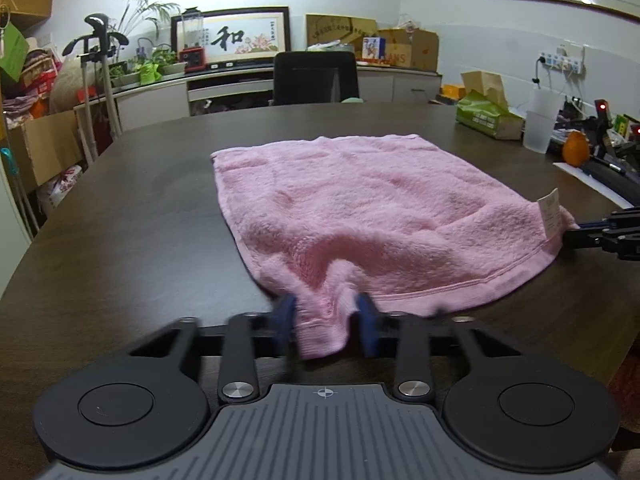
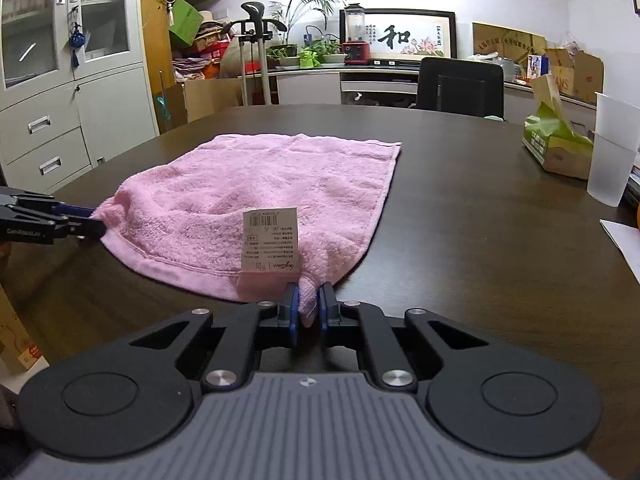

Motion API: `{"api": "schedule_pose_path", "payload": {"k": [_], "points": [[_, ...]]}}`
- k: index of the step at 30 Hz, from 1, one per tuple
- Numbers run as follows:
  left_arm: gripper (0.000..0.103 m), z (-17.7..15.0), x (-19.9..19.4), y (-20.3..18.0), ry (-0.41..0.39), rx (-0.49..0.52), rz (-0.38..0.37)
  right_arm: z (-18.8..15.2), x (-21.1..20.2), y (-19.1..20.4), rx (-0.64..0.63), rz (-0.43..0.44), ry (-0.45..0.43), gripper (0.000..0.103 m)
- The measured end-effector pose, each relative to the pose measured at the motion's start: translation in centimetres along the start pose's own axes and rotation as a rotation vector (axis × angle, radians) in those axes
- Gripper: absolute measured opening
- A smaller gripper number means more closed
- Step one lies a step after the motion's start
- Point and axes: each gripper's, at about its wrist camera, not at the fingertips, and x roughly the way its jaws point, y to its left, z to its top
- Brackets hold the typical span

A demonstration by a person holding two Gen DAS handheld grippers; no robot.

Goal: Fold towel
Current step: 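Grasp the labeled towel edge with both grippers, then lift the held edge with both grippers and fold it over the towel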

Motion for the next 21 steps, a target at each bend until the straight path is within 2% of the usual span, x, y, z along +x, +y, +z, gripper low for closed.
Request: {"api": "schedule_pose_path", "payload": {"k": [1, 7, 13, 21], "points": [[0.021, 0.0, 0.0, -0.2, -0.002, 0.007, 0.003, 0.0, 0.0, 0.0, 0.000, 0.002, 0.000, 0.010], [0.014, 0.0, -0.2, -0.4, -0.002, -0.006, 0.007, 0.1, -0.4, -0.3, 0.020, 0.006, -0.028, 0.010], [0.012, 0.4, -1.1, -0.9, -0.035, 0.016, 0.046, 0.3, -1.0, 0.0, 0.042, 0.015, -0.075, 0.010], [0.012, 1.9, -3.2, -0.2, -0.097, -0.030, 0.024, 1.4, -3.2, -0.3, 0.099, 0.035, -0.194, 0.010]]}}
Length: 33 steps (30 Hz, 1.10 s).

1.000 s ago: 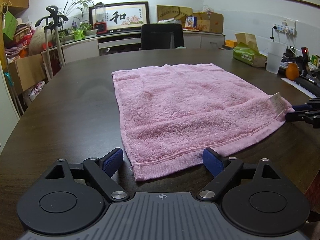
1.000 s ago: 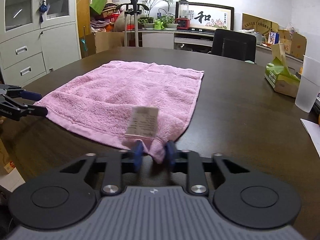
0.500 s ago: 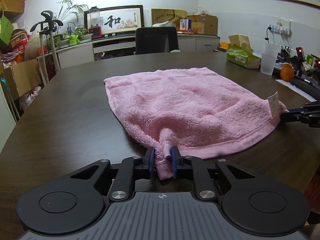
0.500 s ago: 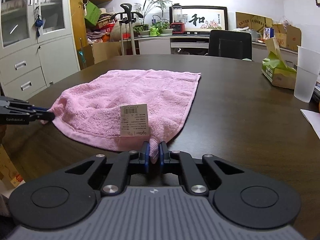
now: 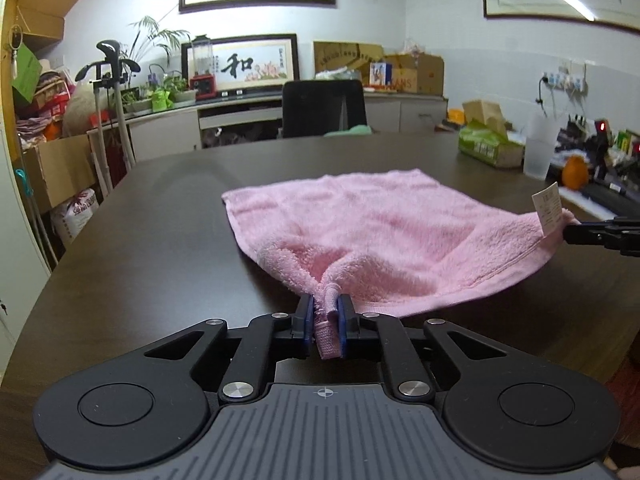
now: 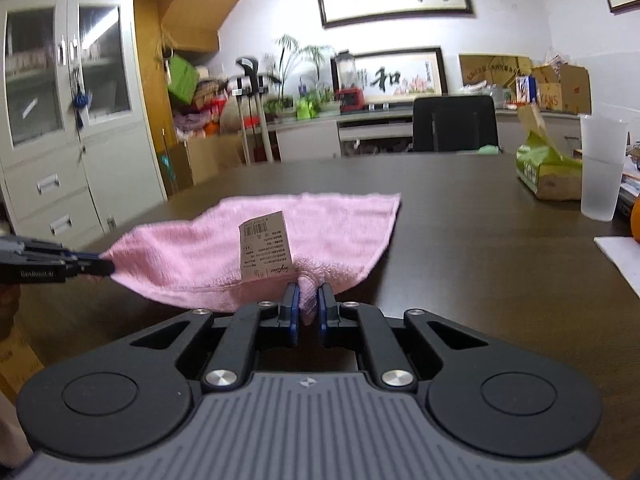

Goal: Fold towel
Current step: 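Lift the held edge with both grippers and fold it over the towel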

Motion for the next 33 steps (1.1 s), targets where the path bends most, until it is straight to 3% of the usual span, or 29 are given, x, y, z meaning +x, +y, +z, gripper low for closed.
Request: {"api": "schedule_pose_path", "payload": {"k": [8, 17, 24, 27, 33], "points": [[0.012, 4.2, 0.9, 1.8, -0.011, -0.079, -0.026, 4.3, 0.4, -1.2, 0.067, 0.033, -0.084, 0.009], [0.012, 9.1, 10.1, 4.3, 0.064, -0.156, 0.051, 10.0, 9.7, -4.5, 0.168, -0.009, -0.031, 0.010], [0.012, 10.7, 16.9, 5.9, 0.124, -0.181, 0.127, 10.7, 16.9, -6.5, 0.204, -0.078, 0.041, 0.010], [0.013, 10.9, 18.8, 6.7, 0.137, -0.202, 0.125, 10.4, 19.1, -7.2, 0.232, -0.105, 0.061, 0.010], [0.020, 10.8, 19.3, 8.5, 0.111, -0.273, 0.131, 9.1, 22.2, -8.9, 0.305, -0.124, 0.092, 0.014]]}}
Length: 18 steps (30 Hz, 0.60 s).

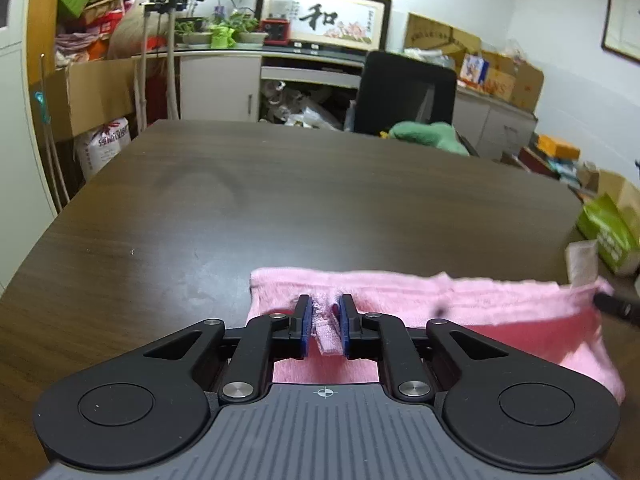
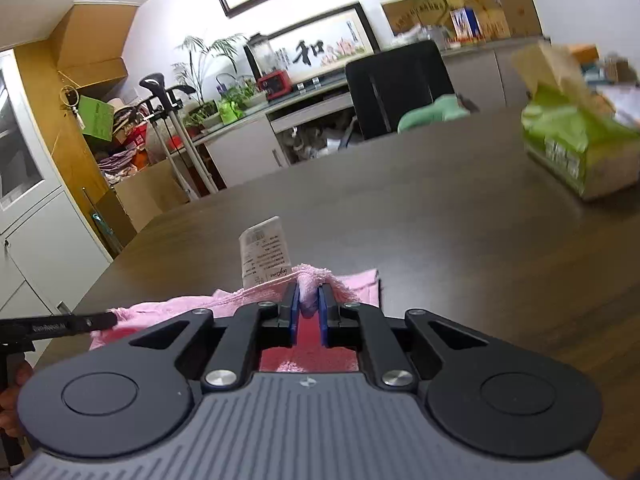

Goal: Fold towel
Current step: 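Lift the held edge with both grippers and fold it over the towel, then open both grippers to release the folded edge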

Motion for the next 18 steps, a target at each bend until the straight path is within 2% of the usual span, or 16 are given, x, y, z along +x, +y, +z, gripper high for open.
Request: {"api": "schedule_pose_path", "payload": {"k": [6, 8, 11, 14, 17, 18], "points": [[0.027, 0.3, -2.5, 0.7, -0.113, 0.031, 0.043, -0.4, 0.4, -0.6, 0.003, -0.049, -0.025, 0.014], [0.028, -0.2, -3.5, 0.8, -0.133, 0.053, 0.029, -0.8, 0.1, -0.7, 0.004, -0.049, -0.030, 0.014], [0.029, -1.0, -3.6, 0.5, -0.116, 0.093, 0.011, -0.9, -0.3, -0.5, -0.004, -0.050, -0.037, 0.017], [0.029, -2.3, -3.1, -0.8, -0.075, 0.181, 0.013, -0.8, -0.4, -0.6, -0.005, -0.050, -0.045, 0.019], [0.029, -3.7, -2.4, -2.0, -0.029, 0.261, 0.029, -0.8, -0.6, -0.9, 0.002, -0.034, -0.042, 0.029], [0.029, -4.0, -2.1, -2.3, -0.015, 0.276, 0.033, -0.8, -0.7, -0.9, -0.002, -0.004, -0.036, 0.033]]}}
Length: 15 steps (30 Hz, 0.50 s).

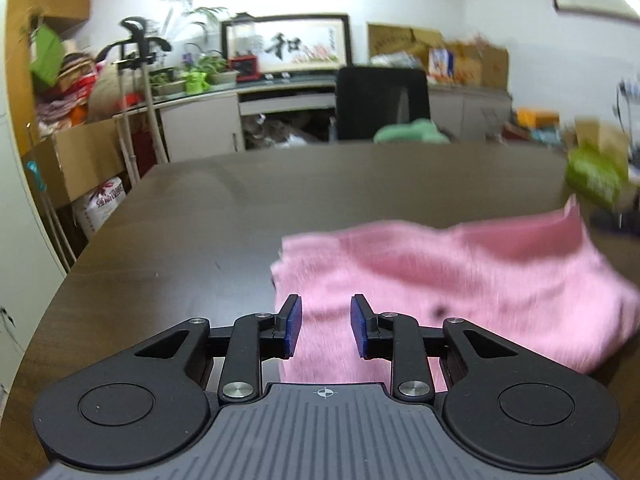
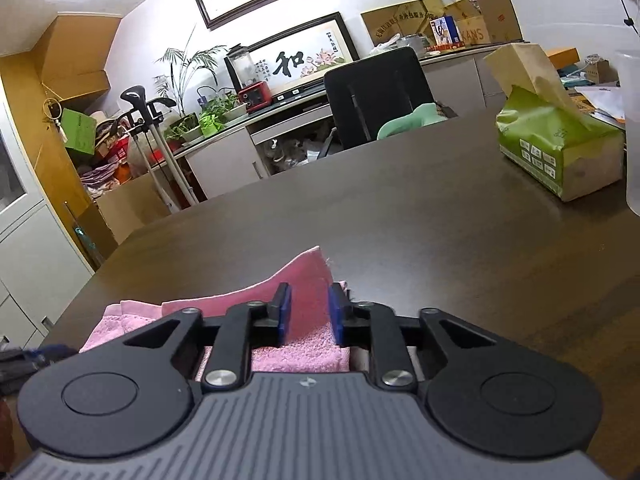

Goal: Fold towel
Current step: 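Open both grippers to release the folded edge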

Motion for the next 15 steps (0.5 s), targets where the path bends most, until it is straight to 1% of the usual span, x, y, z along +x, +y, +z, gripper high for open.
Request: {"api": "schedule_pose_path", "payload": {"k": [1, 2, 3, 5, 7, 8, 10, 13, 15], "points": [[0.029, -0.1, 0.2, -0.2, 0.012, 0.006, 0.002, 0.0, 0.0, 0.2, -0.014, 0.028, 0.004, 0.035], [0.029, -0.2, 0.4, -0.4, 0.024, 0.010, 0.004, 0.1, 0.0, 0.5, -0.032, 0.049, 0.006, 0.044], [0.030, -0.2, 0.5, -0.6, 0.034, 0.014, 0.009, 0.1, 0.1, 1.0, -0.065, 0.051, 0.007, 0.049], [0.032, -0.3, 0.4, -0.8, 0.034, 0.021, 0.015, 0.2, 0.3, 1.9, -0.125, 0.006, 0.007, 0.050], [0.035, -0.4, 0.3, -0.9, 0.034, 0.022, 0.026, 0.4, 0.8, 2.8, -0.227, -0.099, 0.002, 0.055], [0.035, -0.4, 0.2, -0.9, 0.034, 0.021, 0.027, 0.5, 1.0, 2.9, -0.244, -0.116, 0.002, 0.061], [0.037, -0.5, 0.1, -0.8, 0.036, 0.016, 0.028, 1.3, 2.2, 2.2, -0.244, -0.101, 0.050, 0.061], [0.039, -0.5, 0.1, -0.7, 0.037, 0.012, 0.028, 1.9, 3.7, 0.9, -0.223, -0.044, 0.113, 0.061], [0.042, -0.4, 0.2, -0.4, 0.037, 0.011, 0.031, 2.1, 4.2, 0.4, -0.217, -0.026, 0.118, 0.061]]}}
